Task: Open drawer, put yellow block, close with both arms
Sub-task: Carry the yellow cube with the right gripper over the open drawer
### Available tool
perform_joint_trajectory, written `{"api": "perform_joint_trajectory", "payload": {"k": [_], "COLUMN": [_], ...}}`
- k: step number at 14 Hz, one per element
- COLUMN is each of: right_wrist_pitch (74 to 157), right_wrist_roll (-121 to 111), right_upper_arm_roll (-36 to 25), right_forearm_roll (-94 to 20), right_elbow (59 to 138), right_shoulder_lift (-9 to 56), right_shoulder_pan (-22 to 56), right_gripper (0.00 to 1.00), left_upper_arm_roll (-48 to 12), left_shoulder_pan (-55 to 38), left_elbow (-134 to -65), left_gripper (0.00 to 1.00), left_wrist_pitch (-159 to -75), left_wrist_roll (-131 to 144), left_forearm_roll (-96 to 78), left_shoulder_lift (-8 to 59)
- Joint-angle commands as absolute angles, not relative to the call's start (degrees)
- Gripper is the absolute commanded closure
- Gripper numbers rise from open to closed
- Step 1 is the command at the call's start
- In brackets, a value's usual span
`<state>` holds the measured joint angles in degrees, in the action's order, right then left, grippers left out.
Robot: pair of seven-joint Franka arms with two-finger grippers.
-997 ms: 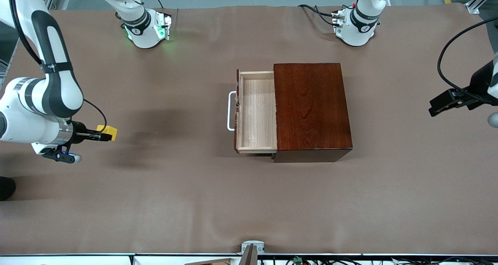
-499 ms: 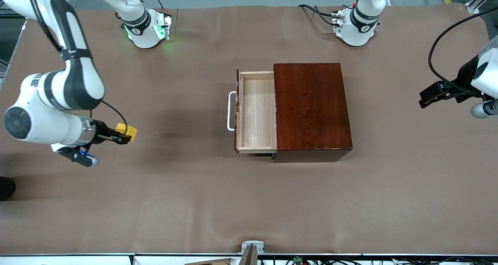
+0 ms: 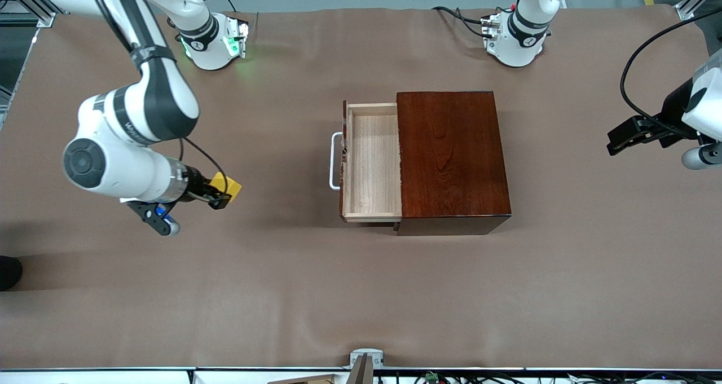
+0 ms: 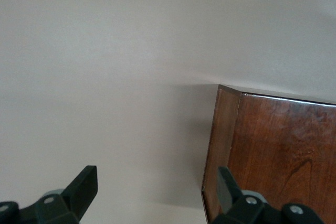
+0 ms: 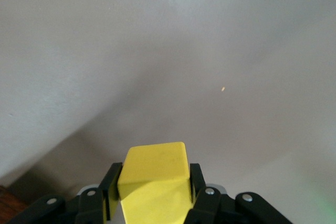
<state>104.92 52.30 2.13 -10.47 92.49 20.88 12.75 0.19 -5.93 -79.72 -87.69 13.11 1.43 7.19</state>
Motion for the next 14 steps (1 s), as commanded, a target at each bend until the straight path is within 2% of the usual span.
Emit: {"api": "perform_joint_trajectory", "payload": {"k": [1, 5, 14], "right_wrist_pitch": [104.33, 104.94, 111.70], "right_wrist_roll": [62.19, 76.96, 103.24], "right_upper_arm_roll": [1.58, 1.49, 1.41], "right_forearm_roll": [-11.51, -13.88, -14.94], "right_elbow": [90.36, 87.63, 87.54], "right_shoulder_lift": [20.57, 20.74, 22.06], "right_shoulder_pan": [16.25, 21.34, 31.37], "right_gripper": [1.00, 1.00, 1.00], "left_upper_arm_roll": [-0.26, -0.18, 0.00], "left_shoulder_pan": [-5.10, -5.10, -5.01], "left_elbow": [-81.83, -81.39, -81.21], "left_gripper": [0.00, 0.00, 0.00], "left_wrist_pitch": [-88.68, -88.68, -89.03], "left_wrist_roll": [10.56, 10.20, 10.11], "left_forearm_roll": [1.32, 1.49, 1.76], "left_shoulder_lift": [5.18, 5.19, 5.36]}}
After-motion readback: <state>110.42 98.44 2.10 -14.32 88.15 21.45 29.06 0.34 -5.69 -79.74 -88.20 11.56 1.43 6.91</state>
